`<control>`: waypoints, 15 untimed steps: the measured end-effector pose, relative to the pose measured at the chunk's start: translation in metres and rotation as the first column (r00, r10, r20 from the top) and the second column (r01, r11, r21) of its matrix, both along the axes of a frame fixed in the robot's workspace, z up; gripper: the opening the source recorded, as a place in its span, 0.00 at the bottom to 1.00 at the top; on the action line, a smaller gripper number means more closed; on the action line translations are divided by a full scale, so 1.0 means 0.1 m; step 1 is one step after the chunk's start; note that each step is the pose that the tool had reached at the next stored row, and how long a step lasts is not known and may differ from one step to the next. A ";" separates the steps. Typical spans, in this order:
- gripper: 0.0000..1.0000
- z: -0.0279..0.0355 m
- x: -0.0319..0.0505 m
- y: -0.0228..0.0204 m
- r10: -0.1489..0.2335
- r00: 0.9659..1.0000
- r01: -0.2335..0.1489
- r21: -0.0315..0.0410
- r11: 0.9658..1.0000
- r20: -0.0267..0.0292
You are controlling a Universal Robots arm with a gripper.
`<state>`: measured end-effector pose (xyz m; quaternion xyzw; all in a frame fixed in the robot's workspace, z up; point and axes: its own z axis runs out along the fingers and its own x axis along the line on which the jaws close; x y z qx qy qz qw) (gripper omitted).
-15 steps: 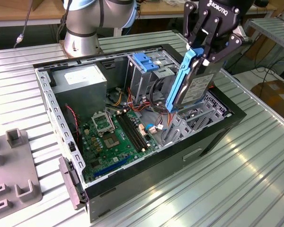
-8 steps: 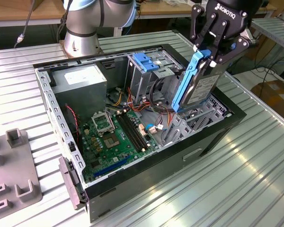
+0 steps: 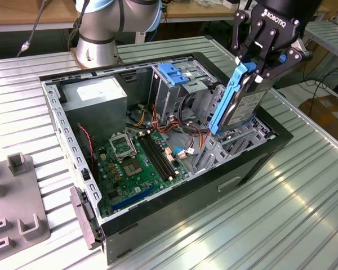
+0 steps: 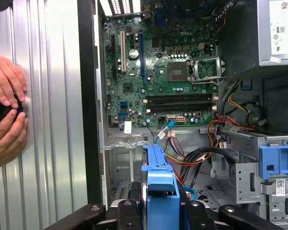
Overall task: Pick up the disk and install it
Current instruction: 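Insert the disk into the insertion slot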
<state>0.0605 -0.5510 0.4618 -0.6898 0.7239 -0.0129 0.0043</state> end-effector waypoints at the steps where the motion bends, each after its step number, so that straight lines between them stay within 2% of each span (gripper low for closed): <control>1: 0.37 -0.012 0.007 -0.018 0.000 1.000 0.000 0.000 1.000 0.000; 4: 0.37 -0.044 0.031 -0.057 0.000 1.000 0.000 0.000 1.000 0.000; 10: 0.37 -0.100 0.080 -0.061 0.000 1.000 0.000 0.000 1.000 0.000; 15: 0.37 -0.172 0.083 -0.077 0.001 1.000 -0.001 0.000 1.000 -0.001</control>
